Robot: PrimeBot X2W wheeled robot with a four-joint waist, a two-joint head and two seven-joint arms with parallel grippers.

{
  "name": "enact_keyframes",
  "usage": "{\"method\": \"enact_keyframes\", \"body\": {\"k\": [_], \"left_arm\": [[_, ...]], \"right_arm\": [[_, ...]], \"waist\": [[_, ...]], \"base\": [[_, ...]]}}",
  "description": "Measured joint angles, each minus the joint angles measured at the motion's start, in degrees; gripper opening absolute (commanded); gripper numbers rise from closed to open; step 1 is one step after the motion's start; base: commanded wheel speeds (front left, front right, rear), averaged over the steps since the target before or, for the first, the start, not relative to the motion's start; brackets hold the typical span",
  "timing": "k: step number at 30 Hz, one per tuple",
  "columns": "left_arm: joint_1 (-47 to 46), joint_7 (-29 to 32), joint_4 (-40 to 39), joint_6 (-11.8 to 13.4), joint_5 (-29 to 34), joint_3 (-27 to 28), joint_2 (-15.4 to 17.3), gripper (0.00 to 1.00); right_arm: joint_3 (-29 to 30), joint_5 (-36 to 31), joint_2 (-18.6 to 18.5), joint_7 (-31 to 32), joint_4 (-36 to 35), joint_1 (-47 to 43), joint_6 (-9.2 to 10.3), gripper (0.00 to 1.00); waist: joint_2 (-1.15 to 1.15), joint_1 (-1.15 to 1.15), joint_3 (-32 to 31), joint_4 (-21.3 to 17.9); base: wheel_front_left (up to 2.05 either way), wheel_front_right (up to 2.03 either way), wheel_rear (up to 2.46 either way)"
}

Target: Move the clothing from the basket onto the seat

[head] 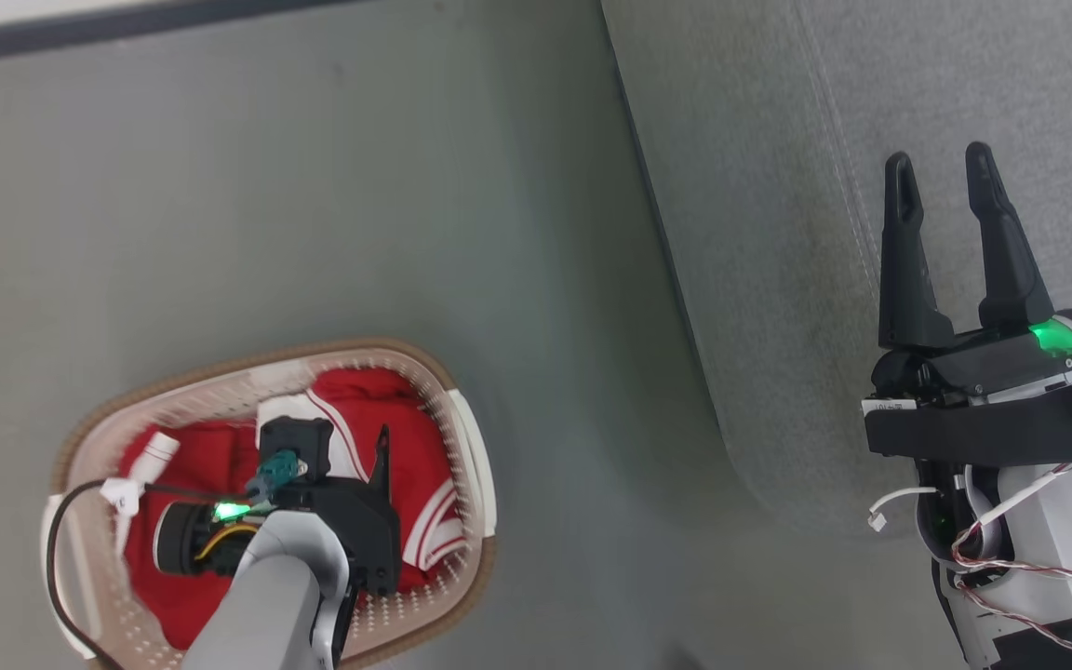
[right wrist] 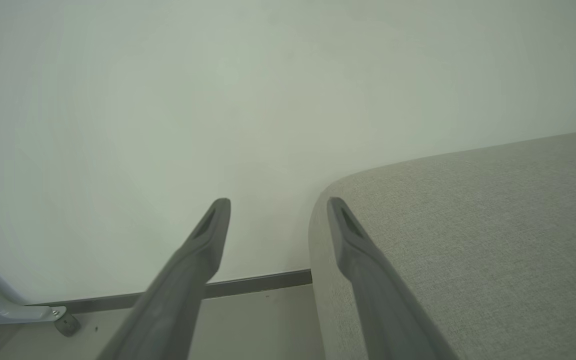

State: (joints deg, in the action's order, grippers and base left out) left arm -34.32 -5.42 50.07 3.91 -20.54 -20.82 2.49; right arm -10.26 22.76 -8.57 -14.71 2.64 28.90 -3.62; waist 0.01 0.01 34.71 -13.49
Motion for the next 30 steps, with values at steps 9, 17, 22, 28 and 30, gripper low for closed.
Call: {"method": "enact_keyframes", "body": {"k": [9,17,22,28,30], "left_arm": [[-5.98,4.02,4.63,-0.47,-0.56,0.35,0.00,1.00],[-9.50,7.20,9.45,-0.46,-1.16,1.56,0.07,1.00],[-10.27,8.71,12.46,-0.46,-1.59,1.94,0.11,1.00],[-11.94,10.65,14.83,-0.45,-2.10,2.12,0.14,1.00],[-12.62,11.23,15.58,-0.44,-2.70,2.30,0.13,1.00]], "right_arm": [[-0.24,0.01,1.51,-0.01,-5.05,2.29,-0.55,1.00],[-0.03,0.00,1.92,-0.01,-7.80,3.67,-1.23,1.00],[0.12,-0.02,2.04,-0.01,-7.94,3.70,-1.52,1.00],[0.12,-0.12,2.05,-0.01,-8.70,3.70,-1.94,1.00],[0.14,-0.20,2.05,-0.01,-9.22,3.70,-1.97,1.00]], "waist": [[0.00,0.00,7.94,-2.99],[0.00,0.00,14.47,-4.98],[0.00,-0.01,17.08,-5.91],[-0.01,-0.01,18.40,-6.31],[-0.01,-0.01,18.65,-6.23]], "base": [[0.00,0.00,0.00],[0.00,0.00,0.00],[0.00,0.00,0.00],[0.00,0.00,0.00],[0.00,0.00,0.00]]}}
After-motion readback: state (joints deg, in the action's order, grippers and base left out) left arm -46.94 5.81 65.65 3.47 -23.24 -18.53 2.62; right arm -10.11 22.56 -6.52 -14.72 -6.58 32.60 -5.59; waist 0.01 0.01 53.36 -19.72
